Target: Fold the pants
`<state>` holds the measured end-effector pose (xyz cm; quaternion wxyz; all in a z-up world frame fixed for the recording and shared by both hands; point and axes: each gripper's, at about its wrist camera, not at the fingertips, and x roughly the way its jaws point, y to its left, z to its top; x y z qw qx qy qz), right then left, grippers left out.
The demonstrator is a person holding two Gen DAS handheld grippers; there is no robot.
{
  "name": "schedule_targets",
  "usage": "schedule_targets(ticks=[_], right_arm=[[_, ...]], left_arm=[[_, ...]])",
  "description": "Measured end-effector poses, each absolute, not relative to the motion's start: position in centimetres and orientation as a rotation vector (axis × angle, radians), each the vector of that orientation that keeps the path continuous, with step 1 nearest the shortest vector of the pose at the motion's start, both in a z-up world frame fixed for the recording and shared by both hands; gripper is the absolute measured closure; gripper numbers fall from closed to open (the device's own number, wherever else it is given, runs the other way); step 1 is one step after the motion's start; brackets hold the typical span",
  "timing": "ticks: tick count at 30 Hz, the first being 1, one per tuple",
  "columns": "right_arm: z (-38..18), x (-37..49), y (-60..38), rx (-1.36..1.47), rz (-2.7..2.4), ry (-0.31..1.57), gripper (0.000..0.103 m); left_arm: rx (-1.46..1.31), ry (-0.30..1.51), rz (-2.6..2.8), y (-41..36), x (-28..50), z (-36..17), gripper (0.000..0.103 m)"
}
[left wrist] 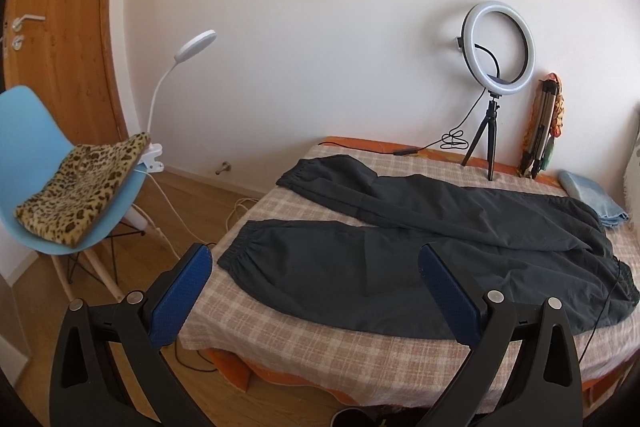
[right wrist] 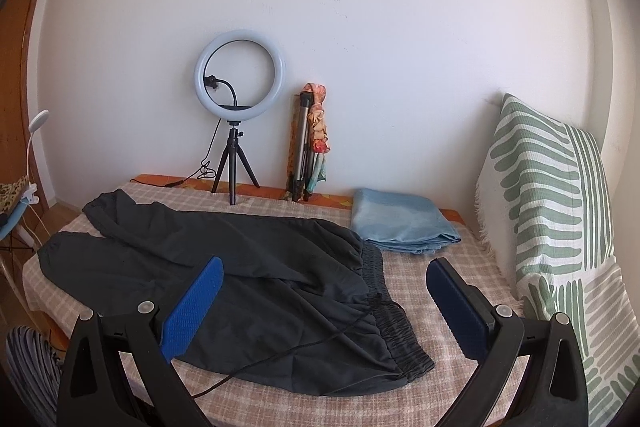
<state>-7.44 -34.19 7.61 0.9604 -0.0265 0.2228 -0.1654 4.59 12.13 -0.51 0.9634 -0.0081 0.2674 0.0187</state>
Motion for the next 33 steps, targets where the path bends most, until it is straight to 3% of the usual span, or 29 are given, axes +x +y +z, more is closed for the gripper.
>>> schedule_targets(ticks=[9,24,33], right_arm=[[8.5,0.5,-34.7,-0.112,-0.201,0.5,0.0],[4.4,20.8,-29.8,-0.157,0.121,0.666,0.003],[-1.5,31.4,-27.0,-0.279,0.26,0.747,0.006]], left_arm=[[-0.036,0.565,0.033,11.7,9.3,0.4,0.0],[0.025,0.707,0.032,11.7,21.6,-1.1,0.0],[0.014,0.824,0.019,11.0,30.4,-4.5,0.012]])
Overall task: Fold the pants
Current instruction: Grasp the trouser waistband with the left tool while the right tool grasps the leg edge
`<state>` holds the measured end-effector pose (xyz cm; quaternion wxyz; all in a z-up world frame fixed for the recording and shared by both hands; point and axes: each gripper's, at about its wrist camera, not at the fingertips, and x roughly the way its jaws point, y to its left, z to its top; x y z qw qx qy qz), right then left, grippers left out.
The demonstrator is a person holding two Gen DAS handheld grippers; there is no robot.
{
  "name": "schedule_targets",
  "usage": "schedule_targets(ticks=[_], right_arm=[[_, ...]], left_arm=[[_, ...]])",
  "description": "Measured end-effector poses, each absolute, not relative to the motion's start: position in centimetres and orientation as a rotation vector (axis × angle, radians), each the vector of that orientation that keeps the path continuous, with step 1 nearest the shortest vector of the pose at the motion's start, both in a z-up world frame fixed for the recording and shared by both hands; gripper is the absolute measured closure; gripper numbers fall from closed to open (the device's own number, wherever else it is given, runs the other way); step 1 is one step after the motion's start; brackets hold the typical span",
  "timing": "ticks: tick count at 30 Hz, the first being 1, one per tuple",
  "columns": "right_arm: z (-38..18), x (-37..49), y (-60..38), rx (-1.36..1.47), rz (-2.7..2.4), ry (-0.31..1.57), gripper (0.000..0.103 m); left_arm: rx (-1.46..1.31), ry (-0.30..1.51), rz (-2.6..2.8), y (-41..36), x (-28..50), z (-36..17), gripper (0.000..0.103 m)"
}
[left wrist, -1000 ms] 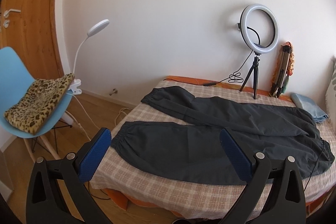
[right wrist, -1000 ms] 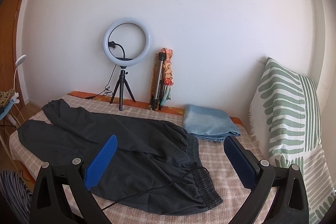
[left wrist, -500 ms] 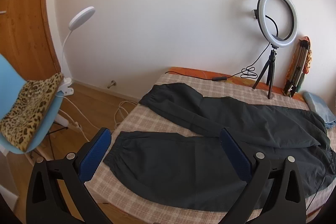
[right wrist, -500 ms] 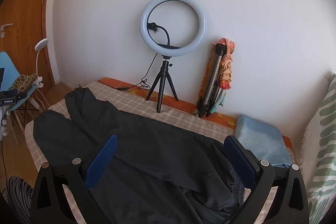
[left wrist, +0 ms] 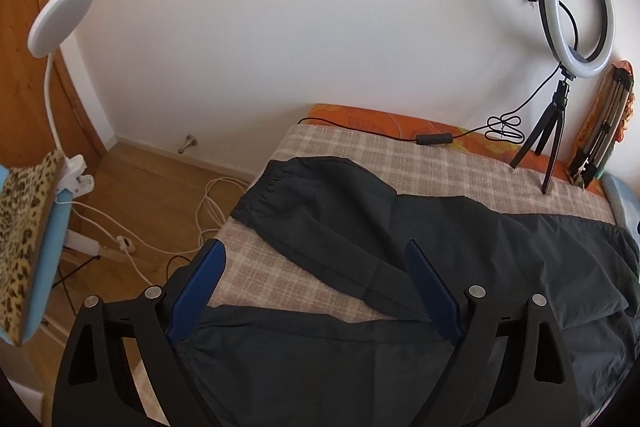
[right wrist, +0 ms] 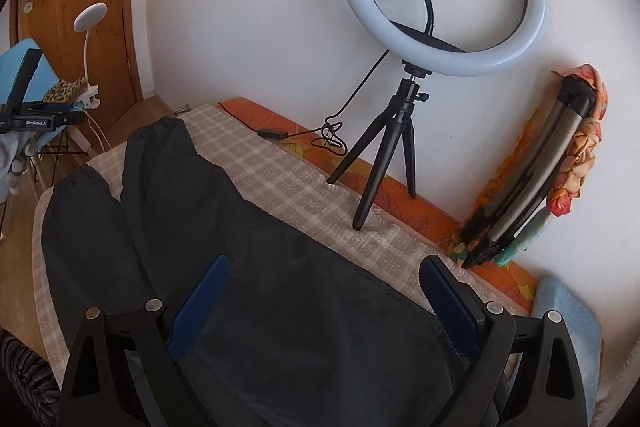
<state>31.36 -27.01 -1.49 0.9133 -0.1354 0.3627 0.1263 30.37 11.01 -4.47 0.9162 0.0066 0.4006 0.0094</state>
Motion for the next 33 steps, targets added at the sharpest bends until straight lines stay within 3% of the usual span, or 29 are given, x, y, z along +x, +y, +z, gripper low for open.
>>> schedule_targets(ticks=[12,24,33], right_arm=[[-10.8,41.3,-25.1,-0.349,0.431,0.916,0.009],[-14.6,44.3,-25.0,-0.436,0.466,1.027,0.003],[-16.2,44.5,-26.2,-0.344,0.529,1.075,0.006]], left_arm=[[-0.128,0.959,0.067,13.0,39.8,-8.9,0.013],[-0.376,1.183,0.12,12.7,49.1,-14.1,0.011],[-0.46,1.195,0.207,12.3,50.8,-16.4,0.013]])
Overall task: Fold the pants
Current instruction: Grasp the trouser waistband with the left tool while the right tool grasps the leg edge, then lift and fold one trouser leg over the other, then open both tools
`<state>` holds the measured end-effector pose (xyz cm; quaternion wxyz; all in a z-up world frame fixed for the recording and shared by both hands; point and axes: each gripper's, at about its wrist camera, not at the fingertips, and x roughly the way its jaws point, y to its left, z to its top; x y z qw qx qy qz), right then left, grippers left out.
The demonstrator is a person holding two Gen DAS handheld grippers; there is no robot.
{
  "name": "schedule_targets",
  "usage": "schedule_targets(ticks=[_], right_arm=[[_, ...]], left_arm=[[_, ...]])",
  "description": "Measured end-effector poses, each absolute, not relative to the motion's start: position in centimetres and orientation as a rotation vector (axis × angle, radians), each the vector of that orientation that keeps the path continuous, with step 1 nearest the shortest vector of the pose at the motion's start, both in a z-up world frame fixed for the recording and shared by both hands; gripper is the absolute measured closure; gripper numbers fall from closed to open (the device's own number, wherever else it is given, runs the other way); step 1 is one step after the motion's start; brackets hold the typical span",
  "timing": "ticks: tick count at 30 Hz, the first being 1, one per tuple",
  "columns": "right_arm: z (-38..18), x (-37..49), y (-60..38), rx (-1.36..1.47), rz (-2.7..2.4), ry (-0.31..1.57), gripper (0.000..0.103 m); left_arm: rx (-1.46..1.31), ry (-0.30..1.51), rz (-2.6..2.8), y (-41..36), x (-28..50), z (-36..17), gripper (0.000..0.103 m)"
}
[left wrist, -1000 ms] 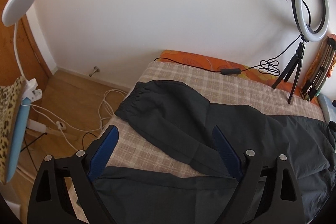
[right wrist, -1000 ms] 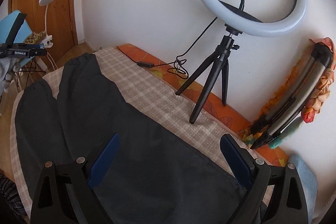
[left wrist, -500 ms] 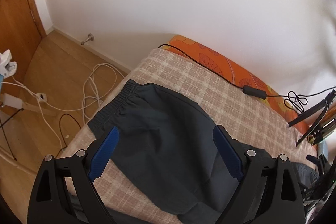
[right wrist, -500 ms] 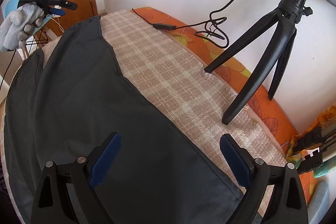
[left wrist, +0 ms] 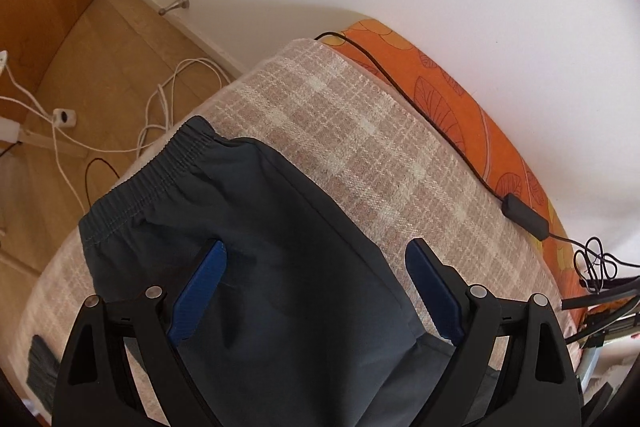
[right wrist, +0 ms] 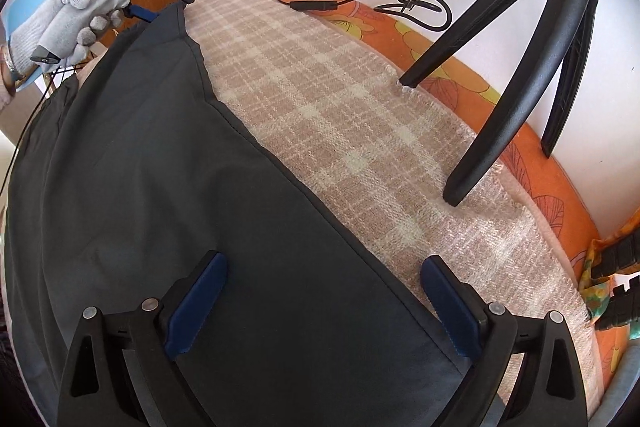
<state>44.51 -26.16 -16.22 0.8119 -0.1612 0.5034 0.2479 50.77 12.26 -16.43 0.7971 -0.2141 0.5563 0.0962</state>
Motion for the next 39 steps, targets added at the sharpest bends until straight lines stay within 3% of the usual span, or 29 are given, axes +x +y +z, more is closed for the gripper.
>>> schedule_targets(ticks=[2,4,7,9,11,20,32,39], right_arm=[[-16.1,44.2,-26.2,-0.339,0.534,1.066,0.011],[-15.7,43.6,-26.2,-0.338,0.547,1.055,0.023],[-15.1,42.9,-25.9,-0.346,0.562,1.045,0.055],[-14.6,42.6,-26.2,-0.336,0.551,1.048,0.083],[-14.4,42.2,-26.5,-0.329,0.549,1.043,0.098],[-10.4,39.0,-26.8,-0.327,0.465,0.903,0.103],[0.7,29.0,-25.8,-0.382,0.388,0.649,0.103],[1.1,20.7,-24.4,-0.37,0.453,0.68,0.103]], left_arm=[[-0.5,1.171,0.208,12.3,50.5,-16.7,0.014],[-0.52,1.141,0.175,12.1,50.2,-16.9,0.027],[-0.437,1.119,0.19,11.3,50.1,-17.0,0.053],[-0.424,1.11,0.197,11.4,50.0,-16.9,0.093],[-0.471,1.097,0.183,12.1,49.6,-16.7,0.098],[-0.547,0.977,0.109,13.5,46.6,-12.9,0.098],[-0.61,0.791,-0.021,17.0,39.6,-4.8,0.098],[-0.568,0.777,-0.059,18.9,30.3,-5.8,0.098]])
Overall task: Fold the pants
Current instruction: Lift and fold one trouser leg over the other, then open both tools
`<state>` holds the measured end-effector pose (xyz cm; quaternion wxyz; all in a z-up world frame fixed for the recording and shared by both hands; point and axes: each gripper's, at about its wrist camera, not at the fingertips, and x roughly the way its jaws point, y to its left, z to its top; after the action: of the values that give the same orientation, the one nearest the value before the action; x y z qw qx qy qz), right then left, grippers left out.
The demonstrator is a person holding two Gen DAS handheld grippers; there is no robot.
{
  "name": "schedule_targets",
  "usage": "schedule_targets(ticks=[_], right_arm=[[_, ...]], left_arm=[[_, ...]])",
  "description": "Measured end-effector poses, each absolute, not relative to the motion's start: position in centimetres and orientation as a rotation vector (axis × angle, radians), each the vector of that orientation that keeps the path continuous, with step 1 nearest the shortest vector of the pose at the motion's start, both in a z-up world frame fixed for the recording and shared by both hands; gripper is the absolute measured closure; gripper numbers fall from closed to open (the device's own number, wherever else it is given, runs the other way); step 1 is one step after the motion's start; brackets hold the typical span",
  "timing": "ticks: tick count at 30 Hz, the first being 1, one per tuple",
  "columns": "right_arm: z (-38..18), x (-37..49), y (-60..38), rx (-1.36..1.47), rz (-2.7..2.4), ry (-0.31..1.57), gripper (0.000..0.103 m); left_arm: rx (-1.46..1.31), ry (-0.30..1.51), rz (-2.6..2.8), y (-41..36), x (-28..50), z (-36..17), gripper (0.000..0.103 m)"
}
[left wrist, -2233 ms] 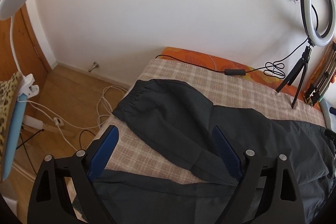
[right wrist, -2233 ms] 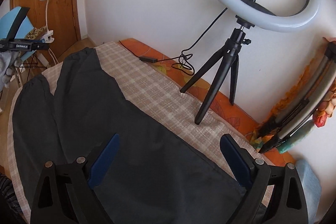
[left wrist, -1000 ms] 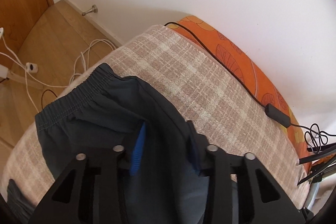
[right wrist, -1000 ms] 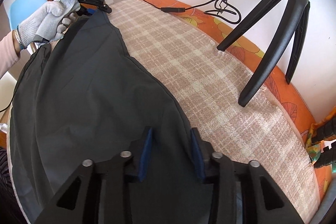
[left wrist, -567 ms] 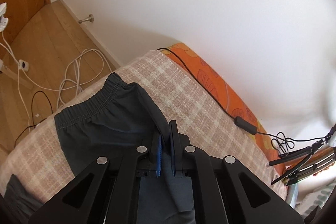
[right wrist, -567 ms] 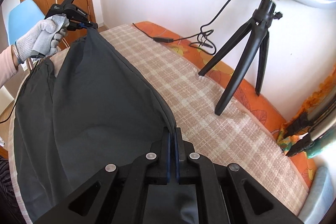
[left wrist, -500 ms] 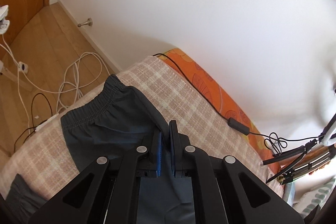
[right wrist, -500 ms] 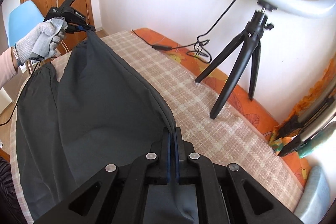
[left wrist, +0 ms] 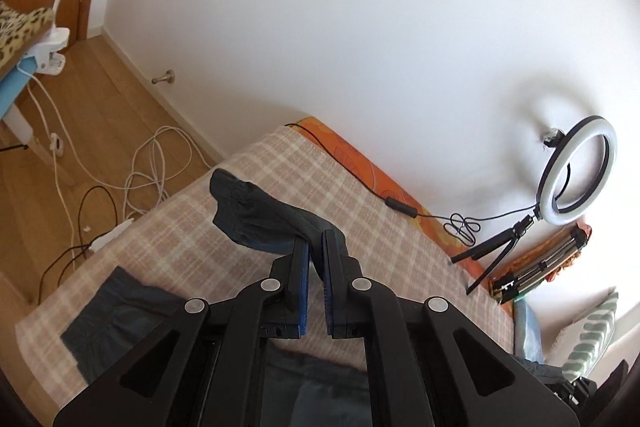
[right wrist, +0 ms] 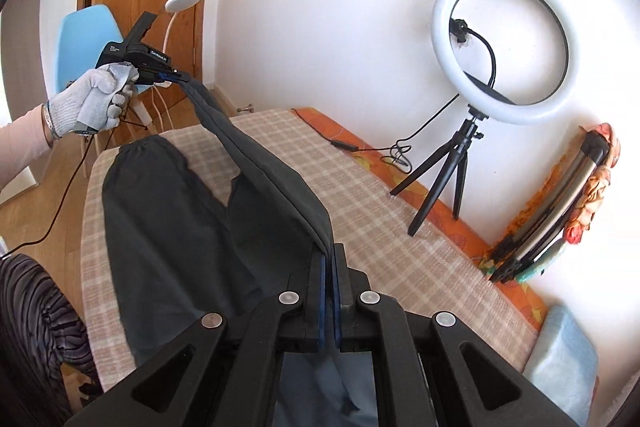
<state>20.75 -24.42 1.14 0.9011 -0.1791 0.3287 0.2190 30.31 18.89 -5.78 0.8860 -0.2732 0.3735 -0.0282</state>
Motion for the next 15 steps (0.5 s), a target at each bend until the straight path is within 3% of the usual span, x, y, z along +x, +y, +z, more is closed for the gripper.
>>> schedule_targets(ticks=[7,15], right_arm=[[-4.8,13.9,-22.2,-0.417,0.507,0.848,0.103],[-9.5,10.3,-23.4,-0.373,0.48,1.021,0.103]], left_arm=[[-0.56,0.868,-0.048,19.7,21.4,-11.5,0.098],[-0.609,0.937,-0.073,19.5,16.5,-16.7,0.098]])
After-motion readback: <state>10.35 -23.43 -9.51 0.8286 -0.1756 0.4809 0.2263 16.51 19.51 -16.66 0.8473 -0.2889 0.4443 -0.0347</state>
